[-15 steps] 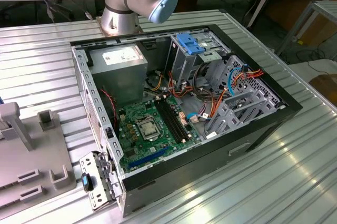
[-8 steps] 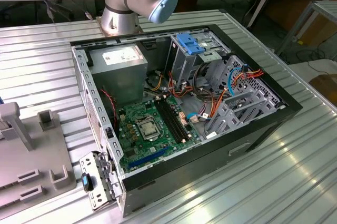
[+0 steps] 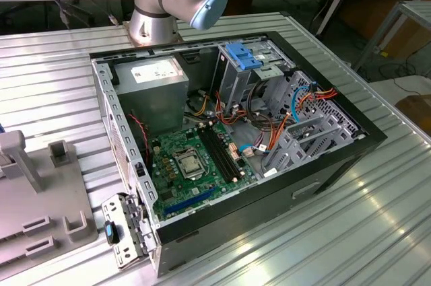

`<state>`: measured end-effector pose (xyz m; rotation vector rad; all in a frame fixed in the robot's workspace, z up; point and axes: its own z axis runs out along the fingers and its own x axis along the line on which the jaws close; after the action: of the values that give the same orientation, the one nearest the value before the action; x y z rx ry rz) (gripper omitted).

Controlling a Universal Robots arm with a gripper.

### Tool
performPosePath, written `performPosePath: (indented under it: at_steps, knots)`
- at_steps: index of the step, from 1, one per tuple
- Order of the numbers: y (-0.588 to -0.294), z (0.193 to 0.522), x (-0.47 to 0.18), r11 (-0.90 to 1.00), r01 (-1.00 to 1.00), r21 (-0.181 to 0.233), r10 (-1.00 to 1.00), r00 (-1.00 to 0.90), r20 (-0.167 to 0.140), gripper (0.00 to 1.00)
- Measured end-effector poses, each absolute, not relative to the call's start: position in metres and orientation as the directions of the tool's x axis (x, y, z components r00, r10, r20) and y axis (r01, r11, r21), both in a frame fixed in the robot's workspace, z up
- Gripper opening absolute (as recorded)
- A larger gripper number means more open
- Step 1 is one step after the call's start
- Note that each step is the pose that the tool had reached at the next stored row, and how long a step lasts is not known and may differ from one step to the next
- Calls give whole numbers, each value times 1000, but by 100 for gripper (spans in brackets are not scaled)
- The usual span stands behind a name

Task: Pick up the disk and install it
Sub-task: 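Pick up the disk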

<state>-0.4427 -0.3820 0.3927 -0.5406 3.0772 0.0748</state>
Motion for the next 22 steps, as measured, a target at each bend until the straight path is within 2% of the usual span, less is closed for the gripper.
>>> performPosePath:
  at_steps: [22]
  knots:
    - [-382,393,-445,696,-717,43,-717,-697,-23,11]
